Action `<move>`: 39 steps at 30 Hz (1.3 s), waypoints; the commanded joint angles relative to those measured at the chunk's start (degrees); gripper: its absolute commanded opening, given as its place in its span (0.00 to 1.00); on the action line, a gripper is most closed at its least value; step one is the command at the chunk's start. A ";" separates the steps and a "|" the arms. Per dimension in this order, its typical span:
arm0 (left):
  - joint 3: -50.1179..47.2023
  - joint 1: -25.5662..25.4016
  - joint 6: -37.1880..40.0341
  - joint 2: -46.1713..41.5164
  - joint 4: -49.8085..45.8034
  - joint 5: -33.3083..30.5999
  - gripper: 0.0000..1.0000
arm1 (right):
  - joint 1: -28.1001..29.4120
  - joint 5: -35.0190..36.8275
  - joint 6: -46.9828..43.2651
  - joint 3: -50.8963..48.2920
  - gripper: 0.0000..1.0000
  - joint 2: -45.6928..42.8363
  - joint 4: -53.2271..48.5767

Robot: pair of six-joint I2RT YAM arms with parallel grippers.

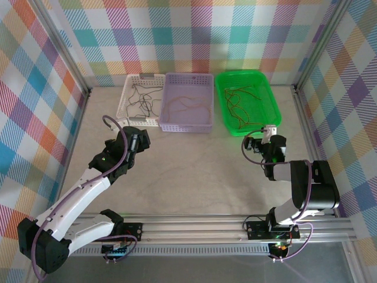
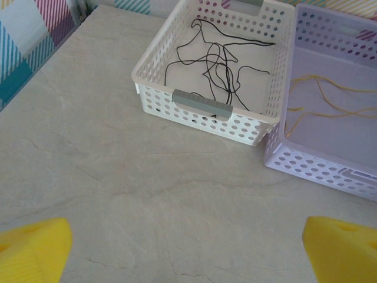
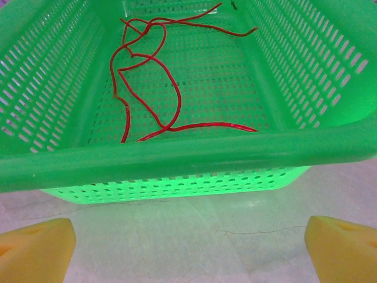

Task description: Untangle the cables

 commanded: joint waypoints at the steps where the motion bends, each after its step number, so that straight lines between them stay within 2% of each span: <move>1: 0.19 -0.70 1.52 0.58 0.91 0.22 1.00 | -0.14 -0.96 0.88 0.94 1.00 0.11 0.53; 23: 0.63 -0.74 0.25 2.66 0.05 2.29 1.00 | -0.14 -0.95 0.91 0.93 1.00 0.08 0.53; 32: -0.86 -0.70 -2.70 1.38 -0.80 -1.48 1.00 | -0.10 -0.88 0.85 0.94 1.00 0.04 0.53; 34: -2.88 -0.70 -2.79 0.62 0.93 -2.08 1.00 | -0.14 -0.91 0.87 0.94 1.00 0.06 0.53; 39: -10.62 -0.70 4.82 -0.58 10.28 -5.29 1.00 | -0.14 -0.90 0.91 0.92 1.00 0.08 0.52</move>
